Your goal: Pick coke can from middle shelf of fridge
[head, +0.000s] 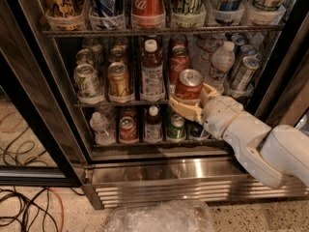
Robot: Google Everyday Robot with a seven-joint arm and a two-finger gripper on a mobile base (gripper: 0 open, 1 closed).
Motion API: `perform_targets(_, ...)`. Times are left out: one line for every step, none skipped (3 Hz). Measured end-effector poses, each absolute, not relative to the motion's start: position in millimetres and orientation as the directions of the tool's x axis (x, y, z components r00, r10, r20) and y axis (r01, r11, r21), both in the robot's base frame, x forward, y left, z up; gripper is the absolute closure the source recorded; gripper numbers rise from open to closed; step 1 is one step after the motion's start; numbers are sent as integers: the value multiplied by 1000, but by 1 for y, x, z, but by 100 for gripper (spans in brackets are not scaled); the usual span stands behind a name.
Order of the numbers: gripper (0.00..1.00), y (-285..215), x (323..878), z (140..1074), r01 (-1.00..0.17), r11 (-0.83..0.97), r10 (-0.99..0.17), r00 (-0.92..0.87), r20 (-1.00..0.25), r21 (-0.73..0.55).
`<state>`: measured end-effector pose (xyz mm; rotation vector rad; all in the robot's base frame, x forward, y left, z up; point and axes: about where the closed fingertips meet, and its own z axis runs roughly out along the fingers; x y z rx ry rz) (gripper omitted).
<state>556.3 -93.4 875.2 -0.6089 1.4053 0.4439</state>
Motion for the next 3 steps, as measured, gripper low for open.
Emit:
perform_targets(100, -92, 535, 874, -661, 737, -105, 101, -989, -146)
perform_targets(100, -91, 512, 875, -686, 711, -131, 85, -988, -153)
perform_targets(100, -92, 487, 875, -699, 699, -134, 77, -988, -150)
